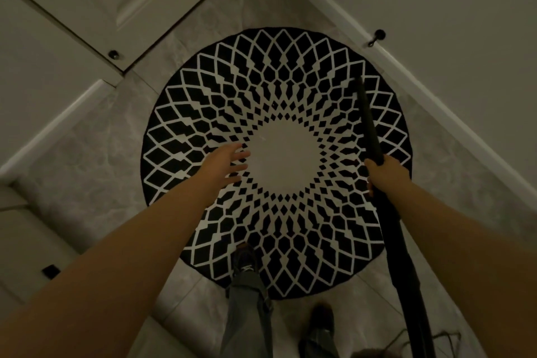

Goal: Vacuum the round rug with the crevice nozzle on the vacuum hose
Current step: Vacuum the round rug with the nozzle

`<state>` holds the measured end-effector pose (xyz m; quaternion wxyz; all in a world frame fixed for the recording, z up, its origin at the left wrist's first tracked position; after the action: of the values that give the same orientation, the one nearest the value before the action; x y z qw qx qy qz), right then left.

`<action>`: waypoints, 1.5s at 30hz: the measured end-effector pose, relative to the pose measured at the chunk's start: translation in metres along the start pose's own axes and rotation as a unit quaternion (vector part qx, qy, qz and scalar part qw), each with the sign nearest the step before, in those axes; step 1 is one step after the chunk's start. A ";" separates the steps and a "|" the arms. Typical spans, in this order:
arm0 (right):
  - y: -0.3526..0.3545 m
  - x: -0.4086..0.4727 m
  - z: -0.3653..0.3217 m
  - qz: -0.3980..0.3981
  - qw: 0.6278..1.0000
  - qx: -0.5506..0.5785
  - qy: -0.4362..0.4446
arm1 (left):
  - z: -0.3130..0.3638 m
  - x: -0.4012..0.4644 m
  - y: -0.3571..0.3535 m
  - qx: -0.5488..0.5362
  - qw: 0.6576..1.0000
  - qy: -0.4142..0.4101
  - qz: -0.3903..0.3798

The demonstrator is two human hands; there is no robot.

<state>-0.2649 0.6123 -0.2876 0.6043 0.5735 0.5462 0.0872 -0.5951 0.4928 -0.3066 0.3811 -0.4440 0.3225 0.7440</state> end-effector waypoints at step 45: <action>-0.015 -0.088 0.001 -0.078 0.981 -0.083 0.159 | -0.044 -0.011 0.019 0.052 0.996 0.005 0.073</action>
<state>-0.3063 0.5425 -0.2509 0.5599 0.4559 0.6693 0.1752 -0.5895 0.4441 -0.3110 0.3462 -0.4029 0.3941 0.7500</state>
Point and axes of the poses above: each hand's wrist, its own x-axis towards the middle knuckle, its own y-axis out of the back of the hand, z = x × y, the point moved 7 cm from there along x, towards the middle knuckle, and after that the axes turned 13 degrees about z, right-handed, at the moved point
